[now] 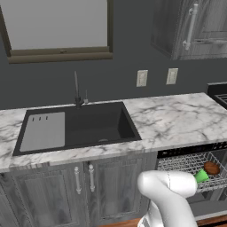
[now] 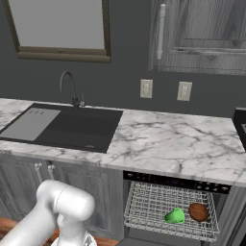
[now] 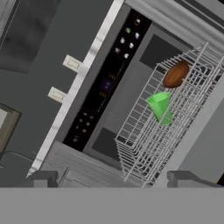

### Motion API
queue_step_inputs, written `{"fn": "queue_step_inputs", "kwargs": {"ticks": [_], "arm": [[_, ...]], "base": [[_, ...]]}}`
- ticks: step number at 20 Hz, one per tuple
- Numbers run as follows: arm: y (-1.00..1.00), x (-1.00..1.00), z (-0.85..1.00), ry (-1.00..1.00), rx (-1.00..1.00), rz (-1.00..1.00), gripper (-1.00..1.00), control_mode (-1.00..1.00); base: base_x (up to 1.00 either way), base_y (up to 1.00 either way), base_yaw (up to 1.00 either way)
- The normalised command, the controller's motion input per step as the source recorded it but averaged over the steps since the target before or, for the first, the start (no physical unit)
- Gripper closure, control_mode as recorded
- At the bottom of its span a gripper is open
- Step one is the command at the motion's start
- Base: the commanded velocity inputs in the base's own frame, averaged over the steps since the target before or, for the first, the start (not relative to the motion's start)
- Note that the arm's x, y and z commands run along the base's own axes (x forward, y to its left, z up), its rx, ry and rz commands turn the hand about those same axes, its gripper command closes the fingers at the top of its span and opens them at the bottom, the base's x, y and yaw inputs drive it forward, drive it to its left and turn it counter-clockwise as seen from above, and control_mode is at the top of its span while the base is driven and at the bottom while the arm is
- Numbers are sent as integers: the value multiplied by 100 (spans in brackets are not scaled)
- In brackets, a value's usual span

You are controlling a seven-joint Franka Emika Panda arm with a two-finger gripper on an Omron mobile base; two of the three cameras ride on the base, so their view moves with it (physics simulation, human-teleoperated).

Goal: Pick up the cup and bowl from the counter, place them in the dishwasher, and close the dishwasher door.

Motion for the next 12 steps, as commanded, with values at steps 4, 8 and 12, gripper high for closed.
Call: {"fn": "queue_step_inputs", "kwargs": {"ticks": [4, 8, 12], "arm": [[-1, 22, -38, -2, 0, 0, -100, -100], [-1, 14, -44, -3, 0, 0, -100, -100], [-8, 3, -52, -4, 0, 0, -100, -100]], "base": [[0, 0, 0], [0, 0, 0], [0, 0, 0]]}}
